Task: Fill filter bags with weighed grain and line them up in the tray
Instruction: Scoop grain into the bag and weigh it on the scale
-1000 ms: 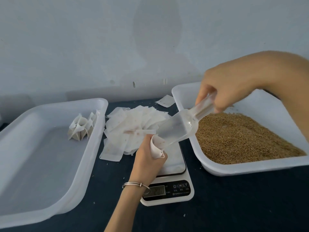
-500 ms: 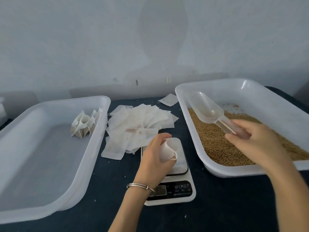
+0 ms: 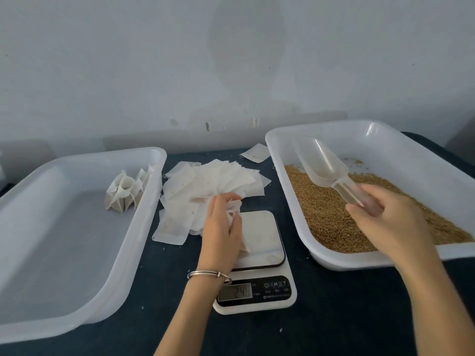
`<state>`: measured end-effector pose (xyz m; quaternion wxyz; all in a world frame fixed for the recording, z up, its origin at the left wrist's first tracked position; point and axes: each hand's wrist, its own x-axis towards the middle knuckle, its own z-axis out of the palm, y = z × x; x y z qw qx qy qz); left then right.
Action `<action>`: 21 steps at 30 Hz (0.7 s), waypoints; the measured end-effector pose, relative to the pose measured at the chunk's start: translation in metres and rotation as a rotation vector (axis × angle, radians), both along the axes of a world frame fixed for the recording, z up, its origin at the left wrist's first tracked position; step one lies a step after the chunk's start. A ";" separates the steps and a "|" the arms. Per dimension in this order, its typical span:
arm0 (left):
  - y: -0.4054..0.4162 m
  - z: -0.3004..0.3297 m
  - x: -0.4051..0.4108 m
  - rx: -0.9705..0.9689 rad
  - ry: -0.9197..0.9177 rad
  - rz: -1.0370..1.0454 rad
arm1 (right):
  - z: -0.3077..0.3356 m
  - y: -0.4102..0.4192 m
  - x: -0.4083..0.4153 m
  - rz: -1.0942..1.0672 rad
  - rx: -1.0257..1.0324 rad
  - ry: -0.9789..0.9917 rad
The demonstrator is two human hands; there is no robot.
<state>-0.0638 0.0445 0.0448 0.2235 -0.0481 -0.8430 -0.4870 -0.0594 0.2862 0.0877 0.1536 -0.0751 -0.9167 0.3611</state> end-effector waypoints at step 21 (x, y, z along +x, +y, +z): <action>-0.053 0.014 0.046 0.706 0.304 0.380 | 0.012 -0.015 0.008 -0.055 0.183 0.178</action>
